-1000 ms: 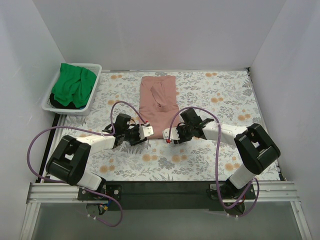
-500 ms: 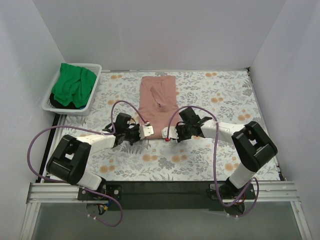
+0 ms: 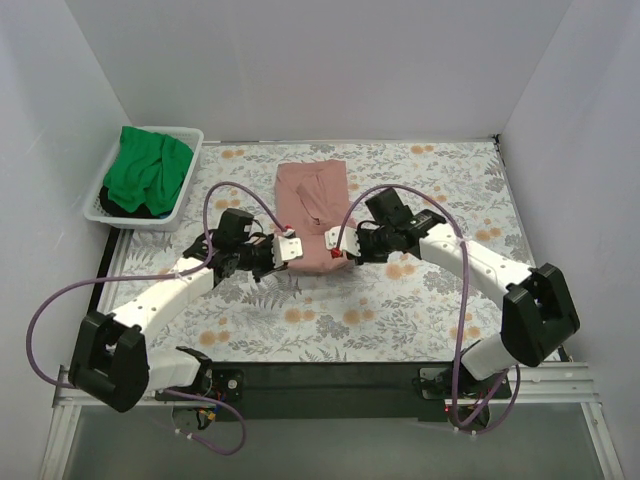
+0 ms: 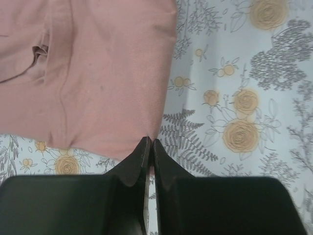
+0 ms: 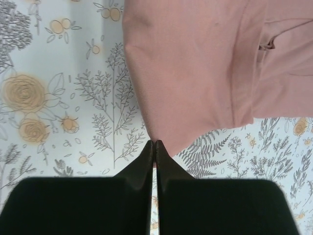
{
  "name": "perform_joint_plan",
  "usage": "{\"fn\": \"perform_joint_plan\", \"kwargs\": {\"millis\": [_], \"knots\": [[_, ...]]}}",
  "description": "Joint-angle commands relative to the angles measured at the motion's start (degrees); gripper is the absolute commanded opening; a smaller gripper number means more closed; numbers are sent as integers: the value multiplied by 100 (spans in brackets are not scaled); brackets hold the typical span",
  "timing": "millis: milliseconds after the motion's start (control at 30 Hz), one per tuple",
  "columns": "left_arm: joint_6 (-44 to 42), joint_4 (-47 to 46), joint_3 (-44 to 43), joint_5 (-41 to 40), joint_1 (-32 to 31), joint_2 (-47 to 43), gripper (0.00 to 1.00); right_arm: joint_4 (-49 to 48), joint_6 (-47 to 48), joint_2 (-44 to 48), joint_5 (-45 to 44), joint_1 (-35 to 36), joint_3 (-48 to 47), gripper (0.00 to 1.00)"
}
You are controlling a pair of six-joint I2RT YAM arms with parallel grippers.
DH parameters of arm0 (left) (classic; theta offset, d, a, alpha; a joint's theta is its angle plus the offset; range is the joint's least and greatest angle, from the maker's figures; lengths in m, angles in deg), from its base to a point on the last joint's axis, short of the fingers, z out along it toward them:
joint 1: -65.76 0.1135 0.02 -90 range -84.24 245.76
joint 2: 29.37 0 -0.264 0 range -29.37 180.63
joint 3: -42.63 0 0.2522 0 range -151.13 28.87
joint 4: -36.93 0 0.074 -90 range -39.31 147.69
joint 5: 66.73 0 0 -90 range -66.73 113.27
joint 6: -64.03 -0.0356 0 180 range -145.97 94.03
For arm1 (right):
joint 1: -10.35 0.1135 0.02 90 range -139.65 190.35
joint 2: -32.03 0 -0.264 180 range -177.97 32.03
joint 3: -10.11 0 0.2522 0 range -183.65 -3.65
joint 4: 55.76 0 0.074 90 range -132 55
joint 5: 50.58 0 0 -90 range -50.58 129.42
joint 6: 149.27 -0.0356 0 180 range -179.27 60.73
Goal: Fold and stack the t-shirts
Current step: Fold the tshirt
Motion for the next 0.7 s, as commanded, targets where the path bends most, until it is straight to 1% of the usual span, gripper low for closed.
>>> {"fn": "perform_joint_plan", "kwargs": {"millis": [0, 100, 167, 200, 233, 300, 333, 433, 500, 533, 567, 633, 667], "knots": [[54, 1058, -296, 547, -15, -561, 0, 924, -322, 374, 277, 14, -241, 1], [134, 1558, -349, 627, -15, -965, 0, 1284, -376, 665, 224, 155, -223, 1], [99, 2103, -455, 741, -23, -1124, 0, 1530, -402, 928, 312, 269, -232, 1], [107, 2279, -498, 794, -23, -1291, 0, 1757, -385, 1033, 338, 400, -223, 1], [125, 2646, -577, 942, -32, -1388, 0, 1829, -384, 1287, 356, 488, -180, 1], [229, 2964, -674, 1084, -23, -1529, 0, 2022, -410, 1534, 304, 699, -100, 1], [230, 3349, -797, 1197, -32, -1634, 0, 2067, -559, 1709, 251, 891, -126, 1], [370, 3930, -999, 1462, -41, -1757, 0, 2356, -779, 1677, 373, 964, -459, 1], [668, 3942, -1219, 1428, -32, -1758, 0, 2401, -763, 1571, 356, 920, -793, 1], [974, 3724, -1281, 1331, -6, -1688, 0, 2393, -701, 1440, 347, 876, -881, 1], [1047, 3600, -1377, 1209, 38, -1601, 0, 2375, -596, 1360, 373, 806, -1039, 1], [891, 3354, -1535, 1163, 476, -1277, 0, 2384, -359, 923, 531, 499, -1259, 1], [828, 3274, -1649, 1294, 721, -831, 0, 2384, -280, 755, 584, 393, -1399, 1]]}}
